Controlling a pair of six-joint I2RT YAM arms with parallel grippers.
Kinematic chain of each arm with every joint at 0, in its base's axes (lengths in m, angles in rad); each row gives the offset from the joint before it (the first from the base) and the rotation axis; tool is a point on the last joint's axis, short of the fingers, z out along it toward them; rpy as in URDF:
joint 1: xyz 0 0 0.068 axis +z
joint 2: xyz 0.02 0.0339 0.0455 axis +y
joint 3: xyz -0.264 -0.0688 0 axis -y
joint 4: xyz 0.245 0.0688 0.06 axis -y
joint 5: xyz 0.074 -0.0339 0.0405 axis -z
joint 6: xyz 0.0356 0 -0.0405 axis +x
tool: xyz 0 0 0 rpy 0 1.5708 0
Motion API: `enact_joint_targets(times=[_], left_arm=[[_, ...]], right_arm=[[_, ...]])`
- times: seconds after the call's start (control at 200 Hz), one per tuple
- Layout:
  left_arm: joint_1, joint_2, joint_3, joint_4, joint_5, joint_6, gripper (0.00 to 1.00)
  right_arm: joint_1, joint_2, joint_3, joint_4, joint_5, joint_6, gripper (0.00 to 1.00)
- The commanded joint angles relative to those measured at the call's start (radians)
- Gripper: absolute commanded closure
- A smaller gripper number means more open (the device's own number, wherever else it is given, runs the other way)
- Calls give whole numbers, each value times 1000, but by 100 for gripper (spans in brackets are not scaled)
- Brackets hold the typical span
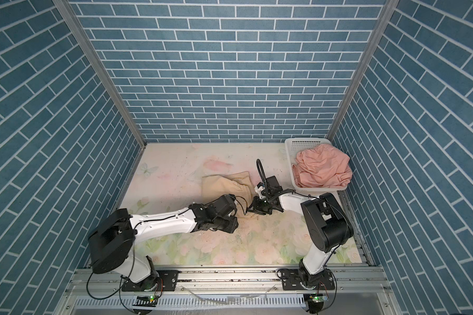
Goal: Fold and stack the shorts
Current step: 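Lay the folded shorts down and release with both grippers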
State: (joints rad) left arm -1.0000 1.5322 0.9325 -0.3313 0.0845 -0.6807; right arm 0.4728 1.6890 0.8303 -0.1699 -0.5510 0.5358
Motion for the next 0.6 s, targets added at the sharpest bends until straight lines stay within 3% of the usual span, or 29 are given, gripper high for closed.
enact_joint_targets(times=[0.0, 0.12, 0.3, 0.5, 0.595], left_arm=[[2, -128, 32, -151, -17, -22, 44], [36, -229, 65, -291, -109, -5, 14], [229, -343, -19, -313, -119, 8, 5], [426, -424, -152, -191, -60, 7, 0], [490, -406, -199, -95, 13, 35, 0]], right_arm=[[-1, -57, 33, -145, 107, -93, 58], [-2, -134, 93, -262, 170, -150, 47], [1, -138, 226, -333, 214, -270, 44], [24, -61, 319, -329, 150, -319, 41], [56, -36, 279, -302, 156, -316, 47]])
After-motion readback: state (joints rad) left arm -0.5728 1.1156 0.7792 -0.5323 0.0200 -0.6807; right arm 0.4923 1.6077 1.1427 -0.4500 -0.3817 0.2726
